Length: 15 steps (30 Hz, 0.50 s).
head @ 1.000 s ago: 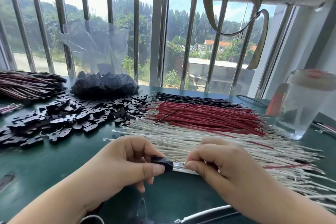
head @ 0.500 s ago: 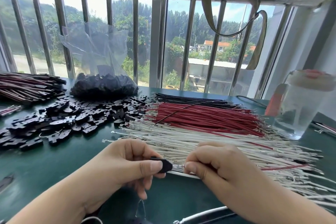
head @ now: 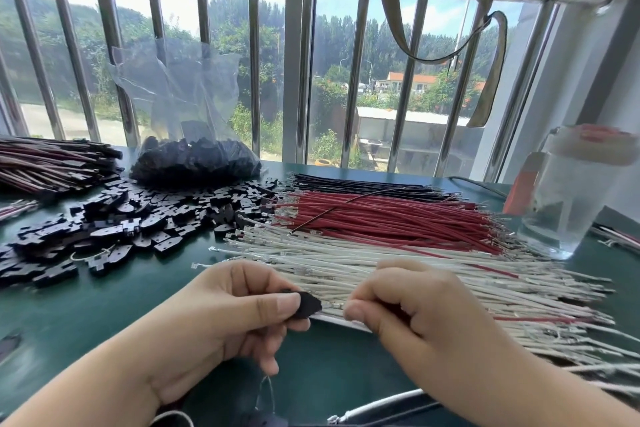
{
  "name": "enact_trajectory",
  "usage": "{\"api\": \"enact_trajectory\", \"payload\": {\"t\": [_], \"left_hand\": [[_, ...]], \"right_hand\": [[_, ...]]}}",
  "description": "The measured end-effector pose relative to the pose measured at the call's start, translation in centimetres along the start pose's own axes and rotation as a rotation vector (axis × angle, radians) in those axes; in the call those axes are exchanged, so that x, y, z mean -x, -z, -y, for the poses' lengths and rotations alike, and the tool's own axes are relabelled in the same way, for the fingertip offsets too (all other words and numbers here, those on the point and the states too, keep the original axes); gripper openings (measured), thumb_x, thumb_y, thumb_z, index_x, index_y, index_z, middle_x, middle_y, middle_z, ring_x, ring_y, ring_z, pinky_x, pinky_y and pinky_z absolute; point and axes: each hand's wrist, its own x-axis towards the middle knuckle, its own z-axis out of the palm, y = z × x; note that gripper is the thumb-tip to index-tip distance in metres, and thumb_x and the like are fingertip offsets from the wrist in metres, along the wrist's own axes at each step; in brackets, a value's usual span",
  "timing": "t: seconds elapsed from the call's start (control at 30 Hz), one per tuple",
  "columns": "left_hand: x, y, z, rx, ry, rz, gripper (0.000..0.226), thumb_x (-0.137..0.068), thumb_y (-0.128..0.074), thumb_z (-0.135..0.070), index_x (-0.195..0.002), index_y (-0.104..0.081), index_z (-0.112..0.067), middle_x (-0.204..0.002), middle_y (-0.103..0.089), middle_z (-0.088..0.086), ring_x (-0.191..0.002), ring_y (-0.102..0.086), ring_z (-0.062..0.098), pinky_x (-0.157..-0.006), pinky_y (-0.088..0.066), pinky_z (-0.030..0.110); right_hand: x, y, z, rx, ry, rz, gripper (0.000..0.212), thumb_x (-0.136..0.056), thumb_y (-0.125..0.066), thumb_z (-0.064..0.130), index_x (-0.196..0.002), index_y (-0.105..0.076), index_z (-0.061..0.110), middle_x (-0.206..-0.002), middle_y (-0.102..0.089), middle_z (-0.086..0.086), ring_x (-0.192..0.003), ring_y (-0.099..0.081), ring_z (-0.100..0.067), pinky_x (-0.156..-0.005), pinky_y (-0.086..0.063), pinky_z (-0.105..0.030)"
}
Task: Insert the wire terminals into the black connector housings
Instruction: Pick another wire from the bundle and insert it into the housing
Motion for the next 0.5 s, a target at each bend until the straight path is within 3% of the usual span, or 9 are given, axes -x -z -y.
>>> {"api": "enact_trajectory", "payload": {"t": [0.07,0.17,0.3,0.5], "left_hand": [[-0.09,0.13,0.07,0.013,0.006,-0.003,0.049,-0.040,-0.095,-0.033,-0.072,-0.073,-0.005,-0.069,-0.068,0.018,-0.045,-0.056,0.016,-0.045,-0.052,0.029],[-0.12,0.54,0.27,0.003,0.018,0.040,0.048,-0.041,-0.095,-0.031,-0.074,-0.073,-0.004,-0.070,-0.068,0.020,-0.046,-0.058,0.018,-0.046,-0.052,0.028],[-0.30,1.02,0.19,-0.015,0.065,0.078,0.051,-0.042,-0.095,-0.031,-0.078,-0.074,-0.002,-0.075,-0.070,0.021,-0.048,-0.059,0.017,-0.046,-0.048,0.021],[-0.18,0.45,-0.13,0.008,0.113,0.069,0.056,-0.035,-0.096,-0.034,-0.074,-0.074,-0.002,-0.072,-0.069,0.021,-0.046,-0.057,0.017,-0.044,-0.047,0.022]], "right_hand": [[-0.03,0.15,-0.09,-0.027,-0.016,-0.019,0.008,-0.083,-0.059,0.040,-0.080,-0.060,0.032,-0.077,-0.058,0.017,-0.075,-0.056,-0.001,-0.062,-0.039,-0.008],[-0.11,0.17,-0.20,-0.053,-0.035,-0.021,0.015,-0.077,-0.061,0.047,-0.082,-0.062,0.032,-0.079,-0.060,0.019,-0.076,-0.058,-0.001,-0.062,-0.040,-0.007],[-0.38,0.10,-0.48,-0.057,-0.021,0.004,0.025,-0.073,-0.051,0.058,-0.085,-0.061,0.039,-0.077,-0.057,0.030,-0.077,-0.058,0.004,-0.064,-0.041,-0.005],[-0.45,0.32,-0.24,0.053,0.003,0.042,0.025,-0.075,-0.046,0.058,-0.086,-0.057,0.038,-0.074,-0.052,0.027,-0.072,-0.055,0.002,-0.059,-0.042,-0.010]]}}
